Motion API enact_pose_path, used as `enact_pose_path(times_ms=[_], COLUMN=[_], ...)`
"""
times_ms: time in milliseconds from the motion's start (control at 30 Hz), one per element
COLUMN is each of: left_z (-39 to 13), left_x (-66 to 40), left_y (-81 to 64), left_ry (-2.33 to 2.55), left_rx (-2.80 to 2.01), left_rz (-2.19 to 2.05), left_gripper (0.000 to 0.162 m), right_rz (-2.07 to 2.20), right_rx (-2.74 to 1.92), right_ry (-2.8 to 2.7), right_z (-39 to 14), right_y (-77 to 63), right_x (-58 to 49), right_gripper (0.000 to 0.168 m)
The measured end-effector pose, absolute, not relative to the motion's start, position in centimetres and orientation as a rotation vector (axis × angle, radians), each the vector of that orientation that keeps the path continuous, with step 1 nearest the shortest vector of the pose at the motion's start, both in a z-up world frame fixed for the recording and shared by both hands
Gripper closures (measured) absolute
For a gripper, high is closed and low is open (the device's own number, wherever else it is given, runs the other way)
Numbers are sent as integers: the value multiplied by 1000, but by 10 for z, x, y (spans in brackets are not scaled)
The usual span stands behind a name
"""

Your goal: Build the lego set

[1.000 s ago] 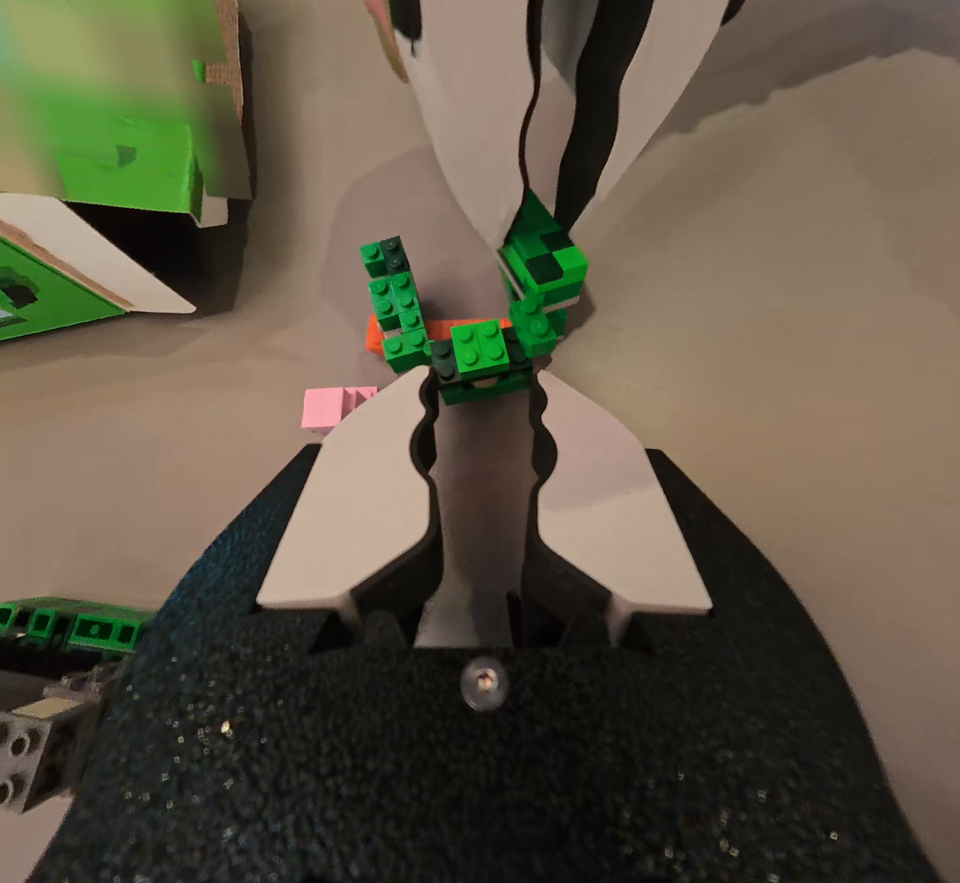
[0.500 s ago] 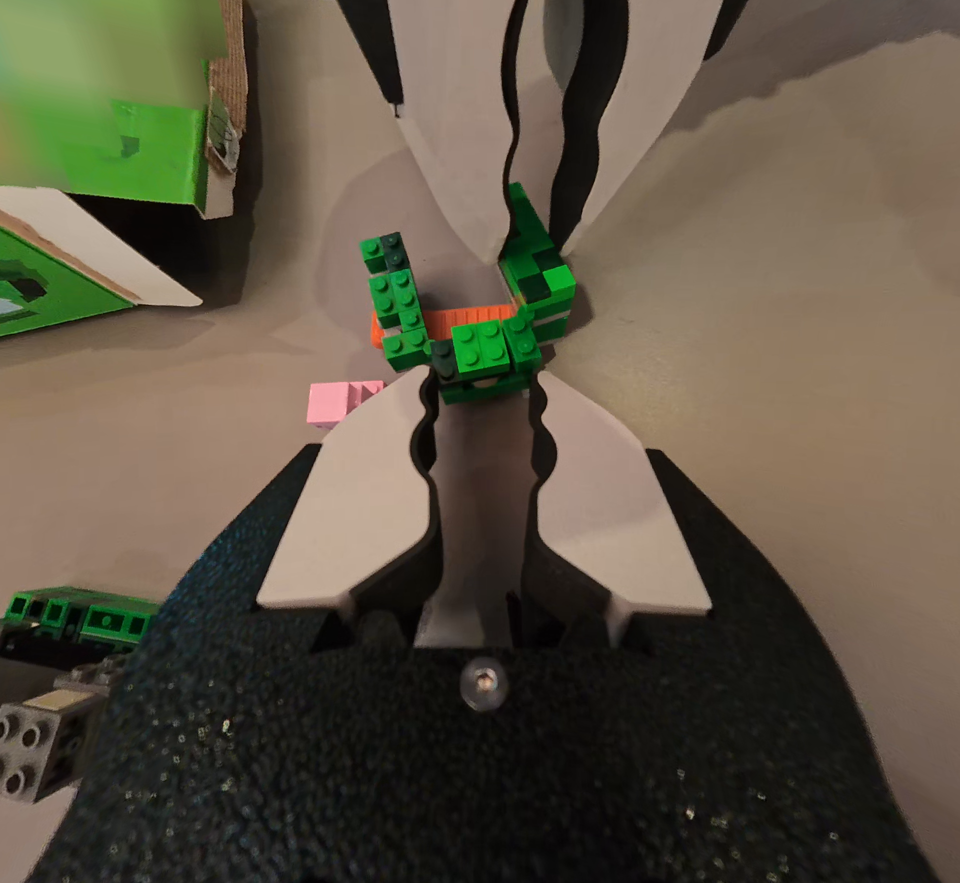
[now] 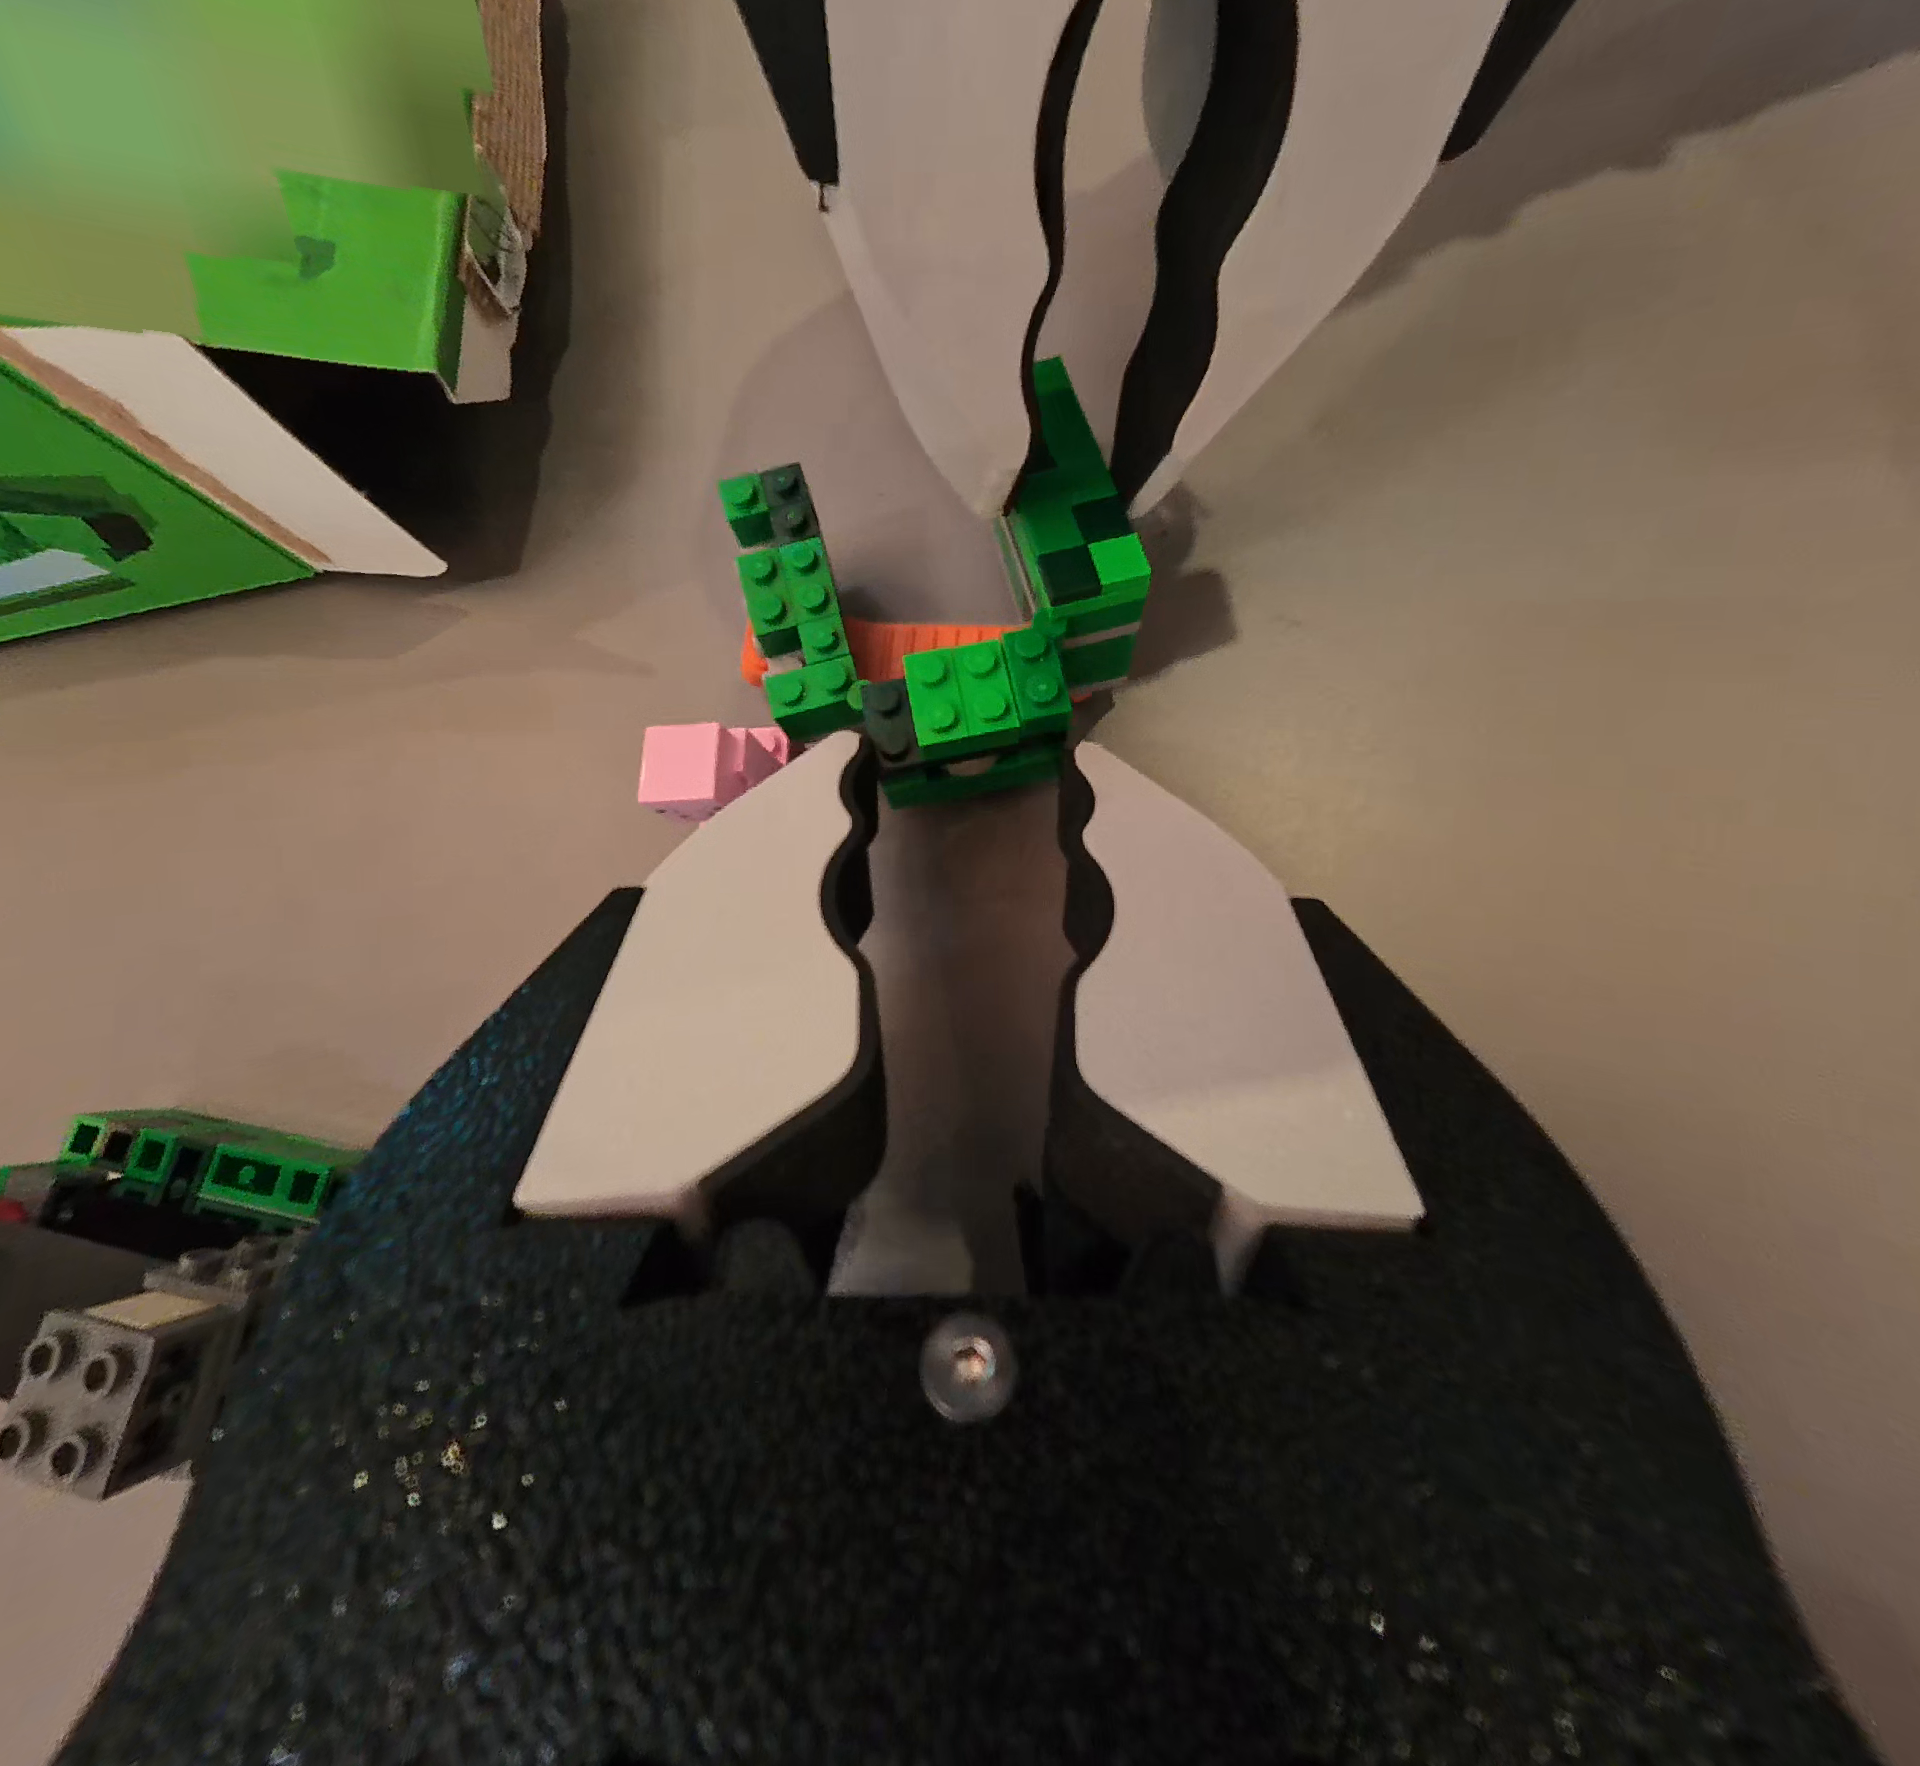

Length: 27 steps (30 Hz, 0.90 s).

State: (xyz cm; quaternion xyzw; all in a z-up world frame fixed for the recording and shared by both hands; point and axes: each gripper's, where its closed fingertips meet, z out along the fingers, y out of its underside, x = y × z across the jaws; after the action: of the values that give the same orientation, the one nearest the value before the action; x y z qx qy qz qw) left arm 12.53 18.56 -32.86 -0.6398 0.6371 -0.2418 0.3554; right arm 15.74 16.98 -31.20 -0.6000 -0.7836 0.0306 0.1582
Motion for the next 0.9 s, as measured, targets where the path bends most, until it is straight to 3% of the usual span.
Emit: enact_pose_path(times_ms=[900], left_z=[-327], left_x=[125], left_y=[201], left_ry=[1554], left_rx=[-1679], left_rz=[-611], left_gripper=[129], right_rz=[37], right_rx=[-1631], right_ry=[-2308], right_z=[-311], right_y=[188], right_x=[158], right_gripper=[152])
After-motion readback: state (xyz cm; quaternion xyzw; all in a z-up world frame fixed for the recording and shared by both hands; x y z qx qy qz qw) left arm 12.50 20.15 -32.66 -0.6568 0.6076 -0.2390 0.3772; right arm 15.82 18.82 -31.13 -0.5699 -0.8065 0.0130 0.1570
